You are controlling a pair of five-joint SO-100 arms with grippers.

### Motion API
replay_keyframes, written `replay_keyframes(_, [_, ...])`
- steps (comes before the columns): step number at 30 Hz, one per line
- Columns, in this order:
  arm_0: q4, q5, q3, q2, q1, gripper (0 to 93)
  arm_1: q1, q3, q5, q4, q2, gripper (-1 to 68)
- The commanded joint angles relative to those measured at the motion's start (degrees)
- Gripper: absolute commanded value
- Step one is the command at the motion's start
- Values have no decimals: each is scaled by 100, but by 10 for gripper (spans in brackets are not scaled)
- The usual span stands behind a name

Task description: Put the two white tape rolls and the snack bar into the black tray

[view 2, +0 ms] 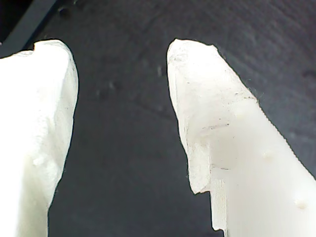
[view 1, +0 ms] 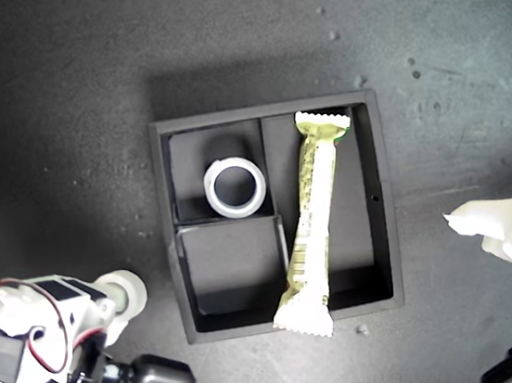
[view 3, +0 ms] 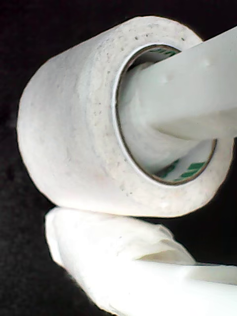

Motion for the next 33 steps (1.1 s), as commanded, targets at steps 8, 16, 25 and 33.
replay_keyframes(8, [3393,809,-3032,650,-369,0,211,721,606,9,1740,32])
replay_keyframes(16, [4491,1538,-5502,-835,-721,0,545,3858,1450,-712,4148,-1])
replay_keyframes(25, [4544,2109,-7365,-2953,-1037,0,677,8789,2487,-3050,7989,-2])
replay_keyframes(33, [5546,2092,-10670,-5854,-1134,0,431,10740,2856,-3691,9079,-2])
